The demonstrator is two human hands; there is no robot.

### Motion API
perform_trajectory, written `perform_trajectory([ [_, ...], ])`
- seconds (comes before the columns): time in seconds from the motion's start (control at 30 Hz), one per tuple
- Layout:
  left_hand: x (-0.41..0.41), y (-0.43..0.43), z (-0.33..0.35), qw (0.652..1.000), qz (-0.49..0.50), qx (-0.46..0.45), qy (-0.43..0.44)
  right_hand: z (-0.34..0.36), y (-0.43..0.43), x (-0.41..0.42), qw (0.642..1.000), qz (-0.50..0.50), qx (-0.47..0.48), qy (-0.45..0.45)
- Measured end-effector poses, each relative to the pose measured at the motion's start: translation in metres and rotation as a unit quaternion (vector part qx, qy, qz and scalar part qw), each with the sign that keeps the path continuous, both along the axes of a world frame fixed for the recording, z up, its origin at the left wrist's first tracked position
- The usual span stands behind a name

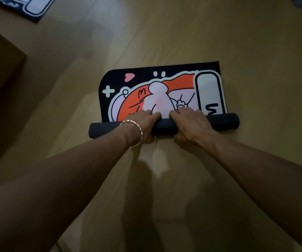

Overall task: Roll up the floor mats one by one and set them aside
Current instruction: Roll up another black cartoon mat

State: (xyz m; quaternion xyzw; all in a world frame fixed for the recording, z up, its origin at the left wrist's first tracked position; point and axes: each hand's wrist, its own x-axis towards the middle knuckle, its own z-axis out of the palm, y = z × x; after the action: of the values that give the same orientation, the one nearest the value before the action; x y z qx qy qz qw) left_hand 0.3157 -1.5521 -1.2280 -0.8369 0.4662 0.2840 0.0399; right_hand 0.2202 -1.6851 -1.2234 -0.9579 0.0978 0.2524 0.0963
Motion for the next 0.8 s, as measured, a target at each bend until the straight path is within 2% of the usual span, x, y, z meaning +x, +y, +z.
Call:
perform_trajectory([
  [0.13,-0.006,0.002,-0.001,1.0,0.011,0.004,-0.005,0.003,-0.005,0.016,0.996,-0.014,0.048,0.078],
  [0.27,0.0,-0.004,0.004,0.997,0.024,0.027,0.061,0.003,0.0,0.006,1.0,0.014,-0.001,0.014],
  [0.33,0.0,-0.005,0.006,0.998,0.009,0.021,0.06,0.003,0.003,0.001,1.0,0.014,-0.005,0.003],
  [0.43,-0.006,-0.002,0.004,1.0,-0.007,-0.004,0.011,0.004,-0.004,0.012,0.996,-0.017,0.037,0.084],
  [0.5,-0.01,0.0,0.003,1.0,0.012,-0.015,0.023,0.005,-0.007,0.019,0.989,-0.028,0.059,0.133],
  [0.57,-0.01,0.001,0.002,0.998,0.027,-0.014,0.046,0.004,-0.003,0.018,0.992,-0.004,0.041,0.117],
  [0.67,-0.007,-0.002,0.005,0.998,0.018,-0.011,0.057,0.002,0.004,0.007,0.999,0.015,0.011,0.041],
  [0.73,-0.007,-0.002,0.007,0.998,0.004,-0.017,0.053,0.002,0.005,0.004,0.998,0.007,0.02,0.053],
  [0.8,-0.01,0.001,0.007,0.999,-0.008,-0.027,0.022,0.004,0.002,0.008,0.993,-0.017,0.047,0.103],
])
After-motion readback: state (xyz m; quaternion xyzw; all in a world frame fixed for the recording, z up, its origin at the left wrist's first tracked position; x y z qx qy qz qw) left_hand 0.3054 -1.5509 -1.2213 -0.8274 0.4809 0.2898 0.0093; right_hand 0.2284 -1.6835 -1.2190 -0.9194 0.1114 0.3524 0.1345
